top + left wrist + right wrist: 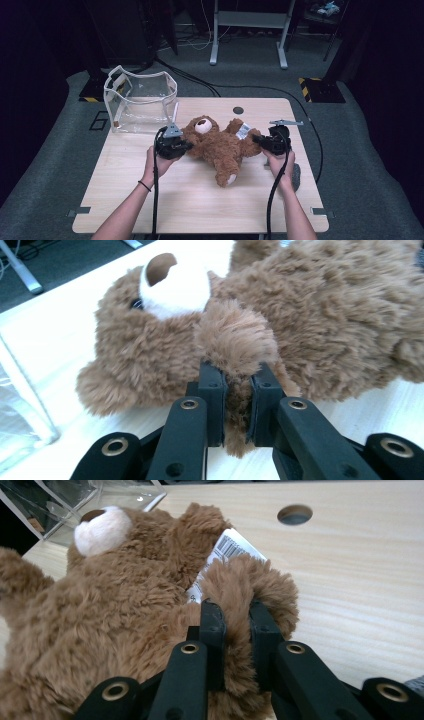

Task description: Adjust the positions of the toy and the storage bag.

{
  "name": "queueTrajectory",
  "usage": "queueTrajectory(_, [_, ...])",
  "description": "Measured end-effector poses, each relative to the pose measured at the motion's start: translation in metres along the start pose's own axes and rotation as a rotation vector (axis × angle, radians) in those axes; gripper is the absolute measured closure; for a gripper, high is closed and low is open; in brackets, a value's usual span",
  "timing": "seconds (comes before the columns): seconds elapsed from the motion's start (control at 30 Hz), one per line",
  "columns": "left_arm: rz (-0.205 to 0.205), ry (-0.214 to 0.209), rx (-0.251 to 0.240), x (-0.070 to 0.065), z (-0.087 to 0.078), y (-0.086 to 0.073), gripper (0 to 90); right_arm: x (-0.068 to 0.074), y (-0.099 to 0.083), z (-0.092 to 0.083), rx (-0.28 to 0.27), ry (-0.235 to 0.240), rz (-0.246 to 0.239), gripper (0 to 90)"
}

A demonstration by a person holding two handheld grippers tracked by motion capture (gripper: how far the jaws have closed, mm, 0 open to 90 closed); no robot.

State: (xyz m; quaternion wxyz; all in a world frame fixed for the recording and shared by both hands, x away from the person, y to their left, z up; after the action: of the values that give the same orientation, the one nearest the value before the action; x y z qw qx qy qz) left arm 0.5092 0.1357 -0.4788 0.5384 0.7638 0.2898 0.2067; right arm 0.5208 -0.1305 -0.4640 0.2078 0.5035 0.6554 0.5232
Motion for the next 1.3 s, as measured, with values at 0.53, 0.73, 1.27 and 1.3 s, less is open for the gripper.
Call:
queueTrajectory(0.53, [0.008, 0.030, 0.044, 0.028, 0.008, -0.004, 80.7, 0.037, -0.012, -0.017, -0.010, 0.032, -0.087, 81.3])
queueTrajectory(0.73, [-0.008, 0.038, 0.079, 0.037, 0.016, -0.013, 80.5, 0.042, -0.029, -0.014, 0.030, 0.047, -0.092, 81.2])
queueTrajectory(1.27, [-0.114, 0.055, 0.097, 0.046, 0.019, -0.030, 70.2, 0.036, -0.057, 0.000, 0.128, 0.074, -0.054, 78.6])
queueTrajectory(1.3, [-0.129, 0.066, 0.088, 0.047, 0.017, -0.029, 64.9, 0.036, -0.057, 0.000, 0.130, 0.076, -0.057, 78.6])
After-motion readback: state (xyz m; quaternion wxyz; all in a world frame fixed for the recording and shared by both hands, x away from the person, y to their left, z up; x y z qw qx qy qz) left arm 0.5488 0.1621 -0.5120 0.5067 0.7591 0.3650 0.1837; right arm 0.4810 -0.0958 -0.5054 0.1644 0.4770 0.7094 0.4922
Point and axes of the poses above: each handheld gripper's, and its own axes: z roughly forward along the jaws, y roughly out of its top, x roughly to its left, the point moved 9 cm from there along z, roughly forward along the jaws, and after that the axes turned 15 degrees about -x, right-handed, at the moved point
